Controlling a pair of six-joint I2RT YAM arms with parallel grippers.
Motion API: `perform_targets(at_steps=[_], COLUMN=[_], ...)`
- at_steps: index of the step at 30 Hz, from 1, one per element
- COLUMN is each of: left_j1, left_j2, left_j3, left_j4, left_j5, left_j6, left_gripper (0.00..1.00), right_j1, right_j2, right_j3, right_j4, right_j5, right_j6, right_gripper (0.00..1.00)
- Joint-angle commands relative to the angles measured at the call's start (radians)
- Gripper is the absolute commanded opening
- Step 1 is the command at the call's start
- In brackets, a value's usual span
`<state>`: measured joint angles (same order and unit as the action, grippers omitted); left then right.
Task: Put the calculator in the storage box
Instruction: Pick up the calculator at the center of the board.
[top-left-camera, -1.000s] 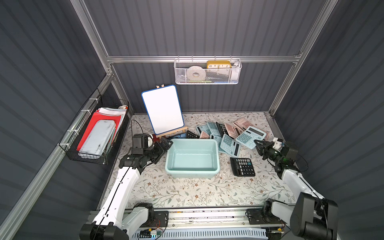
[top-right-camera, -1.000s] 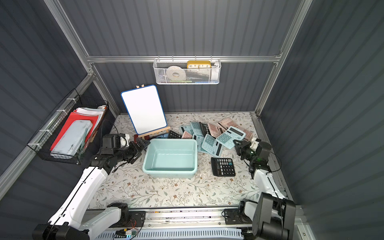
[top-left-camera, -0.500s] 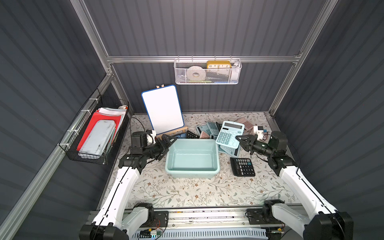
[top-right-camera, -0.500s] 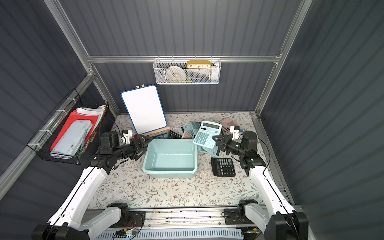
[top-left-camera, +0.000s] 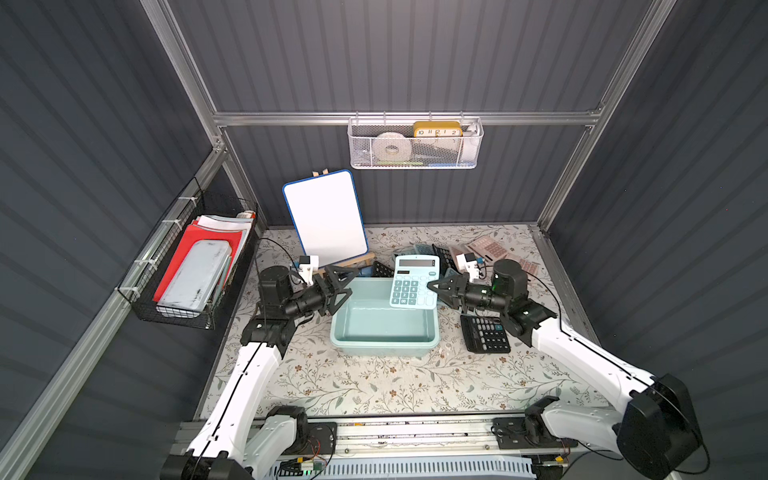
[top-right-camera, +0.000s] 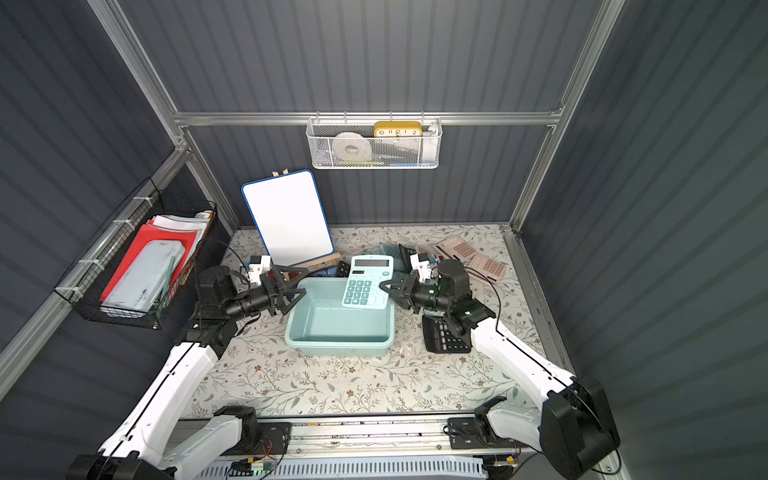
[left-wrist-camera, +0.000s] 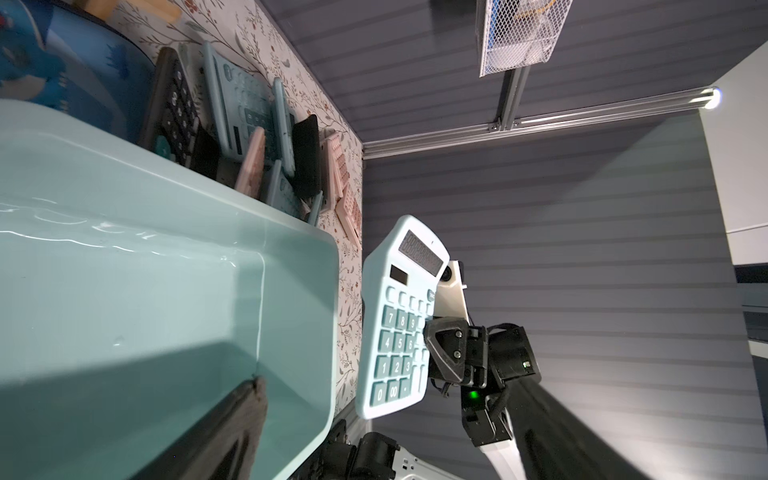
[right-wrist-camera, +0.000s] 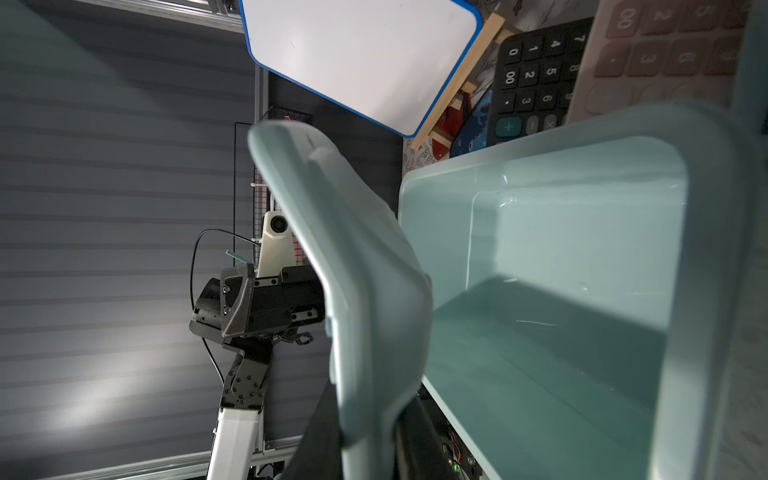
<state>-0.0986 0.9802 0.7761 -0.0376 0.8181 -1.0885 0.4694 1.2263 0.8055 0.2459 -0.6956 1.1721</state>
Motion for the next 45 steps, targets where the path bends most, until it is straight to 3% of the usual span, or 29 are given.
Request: perform_targets(at_steps=[1,19,21,27,33,38,45], left_j1=[-0.004,-0.004,-0.004,-0.004,-0.004,-0.004,-0.004], left_j2=[-0.025,-0.042,-0.043,-0.036,-0.032,-0.038,-0.025], left_j3=[-0.027,-0.089,-0.092,-0.081,-0.079,-0.051,-0.011], left_j4=[0.114,0.067,0.073,0.089,0.094,0.053,-0.023], left_j5=[0.084,0.09,0.094,0.113,0.117,0.11,0.105], left_j6=[-0.069,-0.059,-0.06,-0.066,-0.065,-0.028,0.026], left_gripper=[0.94,0.83,0.76,0.41,0.17,0.12,0.07], right_j1=[0.054,0.208,0.214,0.224,0.226,0.224,0.197], right_j2=[0.038,0.235,0.244,0.273,0.287,0.275,0.224], right_j3=[0.052,0.131,0.135,0.136,0.135,0.126,0.153], right_j4=[0.126,0.341,0.346,0.381,0.394,0.364,0.146], right_j5=[0.032,0.108,0.112,0.117,0.113,0.116,0.124], right_j6=[0.035,0.14,0.141,0.159,0.163,0.13,-0.019], right_gripper=[0.1,0.1,0.1,0.1,0.13,0.22,0.36])
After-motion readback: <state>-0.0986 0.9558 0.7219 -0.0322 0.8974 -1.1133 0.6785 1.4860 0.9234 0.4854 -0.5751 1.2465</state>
